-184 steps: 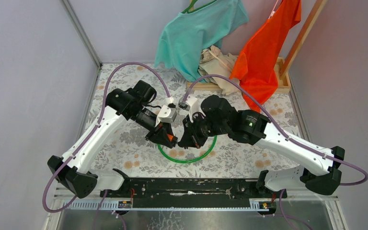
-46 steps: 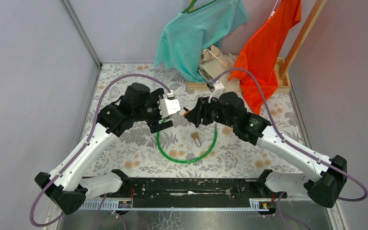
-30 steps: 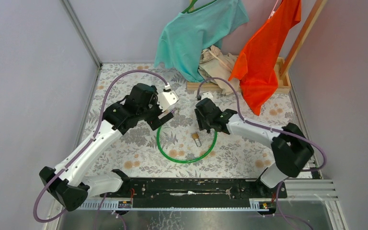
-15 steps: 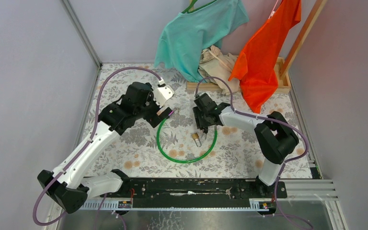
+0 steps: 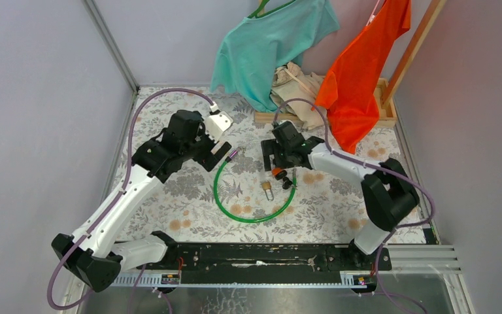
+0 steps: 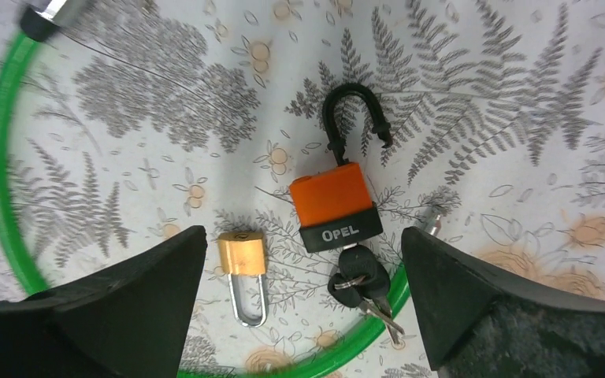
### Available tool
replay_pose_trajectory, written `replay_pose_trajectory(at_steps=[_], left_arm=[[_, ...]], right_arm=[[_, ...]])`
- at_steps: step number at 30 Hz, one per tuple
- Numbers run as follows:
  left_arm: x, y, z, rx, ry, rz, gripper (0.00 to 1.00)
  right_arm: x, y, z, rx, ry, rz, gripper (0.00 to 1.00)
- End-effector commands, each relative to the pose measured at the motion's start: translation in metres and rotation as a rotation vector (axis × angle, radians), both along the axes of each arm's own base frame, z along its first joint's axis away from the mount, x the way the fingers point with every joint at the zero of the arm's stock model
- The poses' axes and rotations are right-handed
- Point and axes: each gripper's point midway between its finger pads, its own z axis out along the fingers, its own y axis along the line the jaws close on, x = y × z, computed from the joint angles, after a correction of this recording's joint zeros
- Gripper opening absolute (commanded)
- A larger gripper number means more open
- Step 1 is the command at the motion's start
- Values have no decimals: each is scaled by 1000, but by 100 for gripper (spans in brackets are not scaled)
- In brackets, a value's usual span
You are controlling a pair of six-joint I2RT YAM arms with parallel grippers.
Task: Unlock with the key
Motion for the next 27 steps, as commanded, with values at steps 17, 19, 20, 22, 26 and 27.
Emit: replay_pose_trajectory(at_steps=[17, 19, 20, 22, 26, 27], left_arm=[[86, 102, -103, -203, -159, 522, 100], [89, 106, -121, -239, -187, 541, 100], [89, 108, -129, -253, -204, 552, 100], [90, 110, -137, -292, -237, 571, 100], [95, 107, -144, -352, -301, 566, 100], [97, 108, -147, -352, -311, 570, 100]], right_arm=[[13, -257, 109, -318, -787, -855, 99], [6, -277, 95, -333, -817, -891, 99], [2, -286, 88, -340, -828, -915, 99], [-4, -300, 73, -345, -814, -944, 99], [-10, -316, 52, -365, -828, -973, 99], [-9, -316, 49, -340, -843, -972, 99]])
